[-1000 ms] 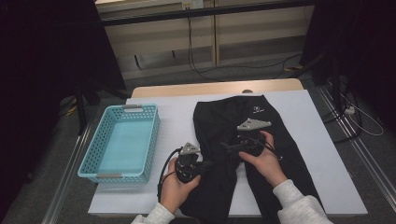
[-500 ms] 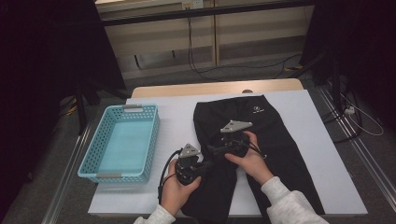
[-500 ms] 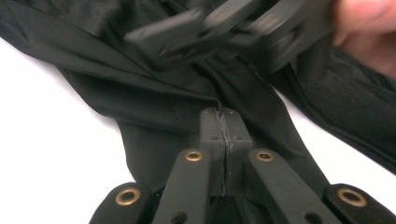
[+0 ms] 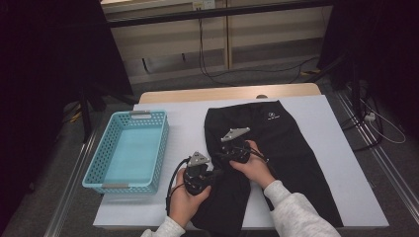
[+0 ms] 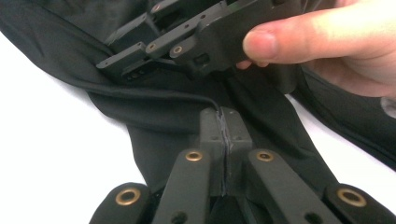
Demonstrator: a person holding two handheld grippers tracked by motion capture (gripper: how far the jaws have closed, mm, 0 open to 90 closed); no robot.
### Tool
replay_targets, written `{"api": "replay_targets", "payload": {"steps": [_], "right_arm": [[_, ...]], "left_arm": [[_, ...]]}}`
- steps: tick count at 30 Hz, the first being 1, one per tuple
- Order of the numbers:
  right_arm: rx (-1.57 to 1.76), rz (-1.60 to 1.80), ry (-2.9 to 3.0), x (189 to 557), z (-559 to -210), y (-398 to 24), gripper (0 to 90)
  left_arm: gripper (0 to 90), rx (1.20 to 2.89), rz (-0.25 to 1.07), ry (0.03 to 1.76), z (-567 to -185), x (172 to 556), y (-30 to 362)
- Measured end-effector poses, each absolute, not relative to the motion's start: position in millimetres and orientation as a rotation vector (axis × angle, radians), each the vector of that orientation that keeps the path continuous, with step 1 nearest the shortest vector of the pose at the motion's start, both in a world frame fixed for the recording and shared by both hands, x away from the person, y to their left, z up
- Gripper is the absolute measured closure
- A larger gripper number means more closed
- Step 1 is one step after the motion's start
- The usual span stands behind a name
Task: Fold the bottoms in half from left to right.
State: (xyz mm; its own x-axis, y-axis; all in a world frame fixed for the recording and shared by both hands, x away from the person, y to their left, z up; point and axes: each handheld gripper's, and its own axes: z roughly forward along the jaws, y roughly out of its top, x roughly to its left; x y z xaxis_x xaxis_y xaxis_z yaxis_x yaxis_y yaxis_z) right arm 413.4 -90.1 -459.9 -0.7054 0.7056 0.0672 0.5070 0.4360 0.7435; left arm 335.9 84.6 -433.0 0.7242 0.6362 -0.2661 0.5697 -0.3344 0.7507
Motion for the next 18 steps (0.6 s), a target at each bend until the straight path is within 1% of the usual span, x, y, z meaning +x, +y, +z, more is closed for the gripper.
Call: {"api": "replay_targets", "payload": {"steps": [1,3,9,15,18], "right_arm": [[1.055,1.137,2.445,414.8,-459.1,-89.7,82.1],[1.023,1.097,2.435,418.2,-456.1,-88.9,90.0],[1.044,1.136,2.400,423.6,-445.0,-101.8,90.0],[1.056,1.171,2.306,412.9,-421.0,-136.2,90.0],[1.037,1.165,2.322,408.5,-418.9,-144.1,90.0]], "left_arm": [[89.4,2.025,0.097,0.913,-433.0,336.8,85.2],[89.4,2.018,0.087,0.923,-433.6,337.6,85.2],[89.4,1.997,0.087,0.920,-431.0,340.3,84.9],[89.4,1.972,0.091,0.902,-426.3,341.7,81.8],[89.4,1.978,0.096,0.900,-426.8,341.0,81.1]]}}
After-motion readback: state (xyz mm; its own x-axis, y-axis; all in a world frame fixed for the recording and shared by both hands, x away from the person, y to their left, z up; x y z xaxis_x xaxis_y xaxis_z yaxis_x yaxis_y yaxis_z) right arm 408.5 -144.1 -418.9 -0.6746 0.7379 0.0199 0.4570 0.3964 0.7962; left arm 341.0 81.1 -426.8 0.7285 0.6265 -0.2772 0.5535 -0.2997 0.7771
